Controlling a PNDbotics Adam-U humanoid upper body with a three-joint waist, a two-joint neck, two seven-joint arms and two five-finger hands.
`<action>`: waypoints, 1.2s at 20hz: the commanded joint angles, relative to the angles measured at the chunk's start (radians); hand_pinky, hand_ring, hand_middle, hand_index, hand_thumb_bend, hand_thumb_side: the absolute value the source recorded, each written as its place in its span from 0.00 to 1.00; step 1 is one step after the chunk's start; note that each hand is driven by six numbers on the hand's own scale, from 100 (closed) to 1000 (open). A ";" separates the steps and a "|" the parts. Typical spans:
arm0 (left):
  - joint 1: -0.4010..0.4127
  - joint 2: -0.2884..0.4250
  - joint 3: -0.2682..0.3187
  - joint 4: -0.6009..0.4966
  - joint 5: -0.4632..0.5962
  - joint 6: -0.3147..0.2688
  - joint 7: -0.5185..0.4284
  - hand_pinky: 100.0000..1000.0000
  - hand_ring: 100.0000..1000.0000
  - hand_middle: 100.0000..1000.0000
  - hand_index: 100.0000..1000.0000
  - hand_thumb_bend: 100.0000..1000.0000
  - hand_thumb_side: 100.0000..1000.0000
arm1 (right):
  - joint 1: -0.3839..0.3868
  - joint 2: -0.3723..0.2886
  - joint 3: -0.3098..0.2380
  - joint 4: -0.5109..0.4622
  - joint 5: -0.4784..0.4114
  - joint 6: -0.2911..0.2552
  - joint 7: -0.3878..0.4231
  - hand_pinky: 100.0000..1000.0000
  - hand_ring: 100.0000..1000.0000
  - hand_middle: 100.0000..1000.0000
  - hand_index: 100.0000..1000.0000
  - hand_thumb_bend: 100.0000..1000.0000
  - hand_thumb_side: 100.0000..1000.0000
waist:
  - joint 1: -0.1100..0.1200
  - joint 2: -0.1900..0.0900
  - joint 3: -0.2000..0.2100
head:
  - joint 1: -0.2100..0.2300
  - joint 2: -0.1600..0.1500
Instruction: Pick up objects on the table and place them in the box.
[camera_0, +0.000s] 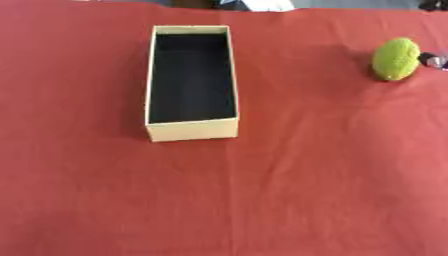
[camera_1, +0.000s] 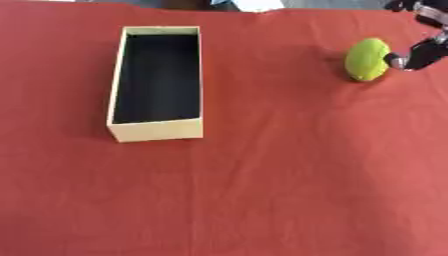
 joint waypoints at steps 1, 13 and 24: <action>-0.007 0.021 0.000 -0.015 0.005 -0.001 -0.005 0.54 0.79 0.83 0.66 0.10 0.69 | -0.027 -0.026 0.006 0.017 -0.007 -0.002 0.011 0.96 0.97 0.92 1.00 0.22 0.00 | 0.002 -0.019 0.001 | -0.005 -0.007; -0.006 0.016 -0.002 -0.015 0.006 0.001 -0.009 0.54 0.79 0.83 0.66 0.10 0.69 | -0.096 0.012 0.038 0.131 0.035 0.011 -0.002 0.95 0.97 0.93 1.00 0.20 0.00 | 0.005 -0.016 0.006 | -0.011 -0.018; -0.005 0.009 -0.004 -0.015 0.006 0.003 -0.014 0.54 0.79 0.83 0.66 0.10 0.69 | -0.145 0.045 0.053 0.248 0.099 0.027 -0.001 0.96 0.98 0.94 1.00 0.23 0.00 | 0.009 -0.013 0.008 | -0.014 -0.029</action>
